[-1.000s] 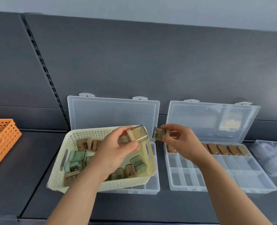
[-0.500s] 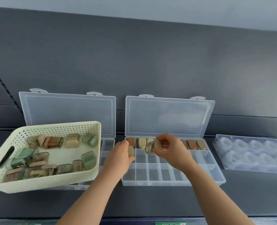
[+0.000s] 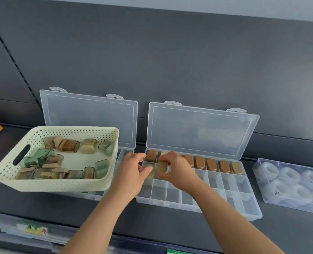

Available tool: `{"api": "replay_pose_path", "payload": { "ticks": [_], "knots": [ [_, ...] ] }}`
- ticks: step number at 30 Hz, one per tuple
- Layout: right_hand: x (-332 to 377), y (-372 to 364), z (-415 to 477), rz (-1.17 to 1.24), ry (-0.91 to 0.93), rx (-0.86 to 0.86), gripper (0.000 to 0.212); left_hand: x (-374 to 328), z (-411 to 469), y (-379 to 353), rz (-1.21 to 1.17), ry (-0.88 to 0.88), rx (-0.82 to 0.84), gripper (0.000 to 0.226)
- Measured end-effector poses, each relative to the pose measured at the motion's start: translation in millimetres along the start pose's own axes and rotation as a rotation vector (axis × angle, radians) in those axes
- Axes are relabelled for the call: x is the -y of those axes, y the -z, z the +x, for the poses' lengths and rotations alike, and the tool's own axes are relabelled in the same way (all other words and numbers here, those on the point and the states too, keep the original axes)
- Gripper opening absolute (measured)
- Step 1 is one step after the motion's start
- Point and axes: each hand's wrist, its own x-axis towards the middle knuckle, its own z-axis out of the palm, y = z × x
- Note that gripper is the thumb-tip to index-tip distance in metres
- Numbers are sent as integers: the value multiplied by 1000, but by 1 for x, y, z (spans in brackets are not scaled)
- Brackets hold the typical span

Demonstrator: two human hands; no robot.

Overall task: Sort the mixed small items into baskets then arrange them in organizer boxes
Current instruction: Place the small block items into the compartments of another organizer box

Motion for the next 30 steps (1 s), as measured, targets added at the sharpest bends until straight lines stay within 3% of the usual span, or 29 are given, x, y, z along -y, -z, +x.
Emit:
{"api": "replay_pose_path", "payload": {
  "ticks": [7,15,20,26,30],
  "knots": [
    [4,-5,3,-77,-22,67,48,1,-8,46,29,-112,-133,33],
    [76,6,22,36,84,-121,38,63,8,128,132,-69,-181,32],
    [138,-18,54,115,150,-80,37,136,45,169,277,53,-42,46],
    [180,-56,97,39,104,20,40,185,87,175,580,-46,190,52],
    [193,-77,118,-126,19,88,39,191,93,179,571,-116,298,42]
  ]
}}
